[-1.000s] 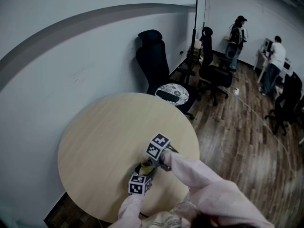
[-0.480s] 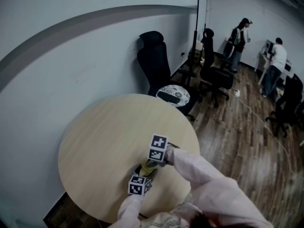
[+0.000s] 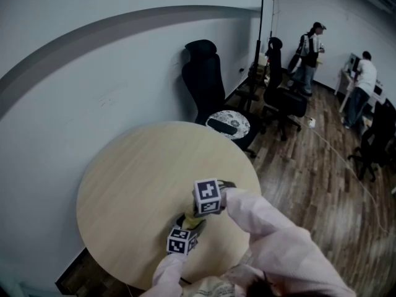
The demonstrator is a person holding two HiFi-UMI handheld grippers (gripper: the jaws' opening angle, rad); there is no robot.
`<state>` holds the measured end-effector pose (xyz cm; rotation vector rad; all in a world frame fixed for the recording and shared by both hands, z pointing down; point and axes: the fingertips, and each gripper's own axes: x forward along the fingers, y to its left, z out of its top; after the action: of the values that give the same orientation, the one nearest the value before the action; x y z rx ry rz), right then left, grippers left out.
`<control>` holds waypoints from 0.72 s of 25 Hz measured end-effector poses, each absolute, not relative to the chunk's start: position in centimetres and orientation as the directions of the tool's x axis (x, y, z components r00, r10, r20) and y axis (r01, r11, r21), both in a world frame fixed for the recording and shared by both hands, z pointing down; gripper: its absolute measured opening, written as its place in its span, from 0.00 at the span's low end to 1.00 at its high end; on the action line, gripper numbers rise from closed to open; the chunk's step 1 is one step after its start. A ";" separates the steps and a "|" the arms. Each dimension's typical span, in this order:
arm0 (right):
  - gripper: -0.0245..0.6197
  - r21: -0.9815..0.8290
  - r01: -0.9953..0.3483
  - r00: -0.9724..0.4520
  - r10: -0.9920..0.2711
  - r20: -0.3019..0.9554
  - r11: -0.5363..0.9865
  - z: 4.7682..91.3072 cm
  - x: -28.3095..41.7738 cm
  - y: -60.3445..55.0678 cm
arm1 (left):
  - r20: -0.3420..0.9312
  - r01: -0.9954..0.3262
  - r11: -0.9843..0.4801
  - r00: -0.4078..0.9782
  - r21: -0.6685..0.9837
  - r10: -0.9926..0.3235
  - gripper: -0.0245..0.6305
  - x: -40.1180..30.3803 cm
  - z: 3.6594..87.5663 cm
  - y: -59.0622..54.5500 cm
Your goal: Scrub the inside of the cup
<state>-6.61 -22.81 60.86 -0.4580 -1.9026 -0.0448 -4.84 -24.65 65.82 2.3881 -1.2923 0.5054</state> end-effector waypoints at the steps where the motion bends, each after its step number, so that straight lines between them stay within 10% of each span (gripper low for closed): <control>1: 0.08 -0.174 0.357 -0.295 0.287 0.911 0.918 60.8 -6.6 -22.8 | 0.479 -0.848 -0.507 0.513 0.154 -0.713 0.57 -4.9 65.9 -24.7; 18: 0.08 -0.045 0.531 -0.190 0.171 0.967 0.846 61.2 -5.9 -24.1 | 0.486 -0.850 -0.506 0.508 0.148 -0.711 0.57 -4.9 66.2 -24.6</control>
<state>-5.92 -24.07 61.20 -0.5399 -1.7591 -0.3530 -4.93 -24.61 66.17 2.3859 -1.2950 0.5202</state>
